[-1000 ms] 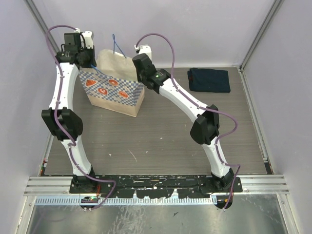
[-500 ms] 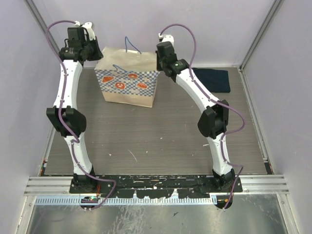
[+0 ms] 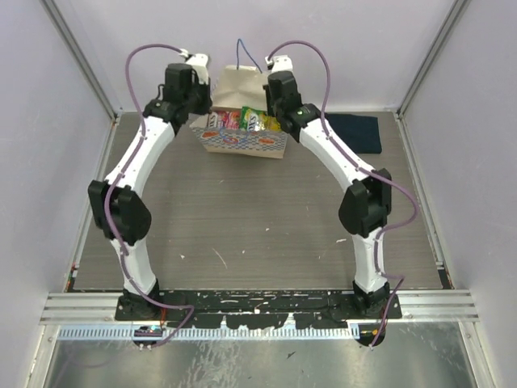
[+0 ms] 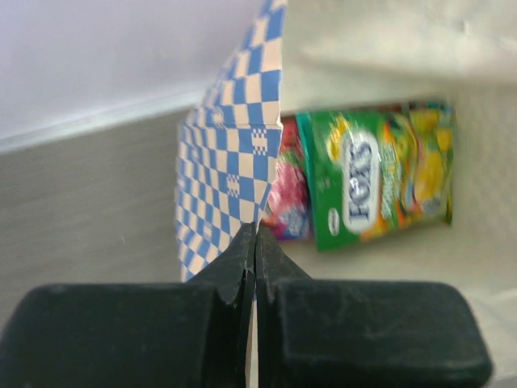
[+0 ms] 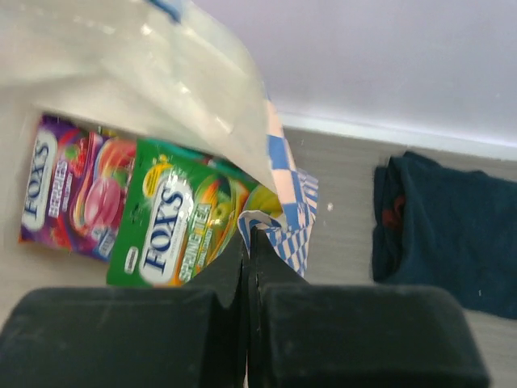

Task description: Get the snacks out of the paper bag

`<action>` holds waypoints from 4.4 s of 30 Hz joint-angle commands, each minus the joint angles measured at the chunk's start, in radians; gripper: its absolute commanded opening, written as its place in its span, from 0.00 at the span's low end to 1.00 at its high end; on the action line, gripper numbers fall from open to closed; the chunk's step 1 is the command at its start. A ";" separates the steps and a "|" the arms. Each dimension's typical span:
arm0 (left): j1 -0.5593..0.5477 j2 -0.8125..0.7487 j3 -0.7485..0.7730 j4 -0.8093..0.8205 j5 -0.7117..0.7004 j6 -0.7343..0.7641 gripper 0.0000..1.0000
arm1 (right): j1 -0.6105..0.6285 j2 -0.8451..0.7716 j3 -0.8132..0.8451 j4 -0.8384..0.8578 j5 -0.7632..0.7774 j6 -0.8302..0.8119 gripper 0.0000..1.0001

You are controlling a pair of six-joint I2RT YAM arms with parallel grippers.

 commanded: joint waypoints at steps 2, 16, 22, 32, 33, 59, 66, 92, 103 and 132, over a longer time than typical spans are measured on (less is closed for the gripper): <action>-0.079 -0.350 -0.486 0.381 -0.134 0.016 0.00 | 0.145 -0.308 -0.381 0.256 0.101 -0.006 0.01; -0.208 -0.856 -1.216 0.711 -0.532 -0.146 0.00 | 0.292 -0.603 -1.057 0.332 0.408 0.246 0.01; -0.219 -0.867 -1.360 0.776 -0.559 -0.191 0.00 | 0.295 -0.617 -1.196 0.395 0.461 0.317 0.01; -0.266 -0.802 -1.402 0.737 -0.560 -0.259 0.00 | 0.291 -0.536 -1.303 0.506 0.475 0.370 0.01; -0.268 -0.787 -1.402 0.745 -0.561 -0.255 0.00 | 0.288 -0.515 -1.288 0.506 0.479 0.364 0.01; -0.346 -0.463 -1.252 0.915 -0.505 -0.261 0.16 | -0.003 -0.430 -1.148 0.607 0.041 0.278 0.02; -0.348 -0.474 -1.252 0.921 -0.509 -0.211 0.36 | -0.004 -0.490 -1.176 0.603 0.003 0.274 0.17; -0.348 -0.562 -1.377 1.096 -0.038 -0.130 0.99 | -0.004 -0.726 -1.505 0.669 -0.120 0.420 0.92; -0.395 -0.309 -1.281 1.250 0.001 -0.167 0.98 | -0.004 -0.732 -1.561 0.700 -0.118 0.406 0.92; -0.565 -0.008 -1.002 1.226 0.045 -0.091 0.98 | -0.007 -0.801 -1.645 0.702 -0.079 0.424 0.92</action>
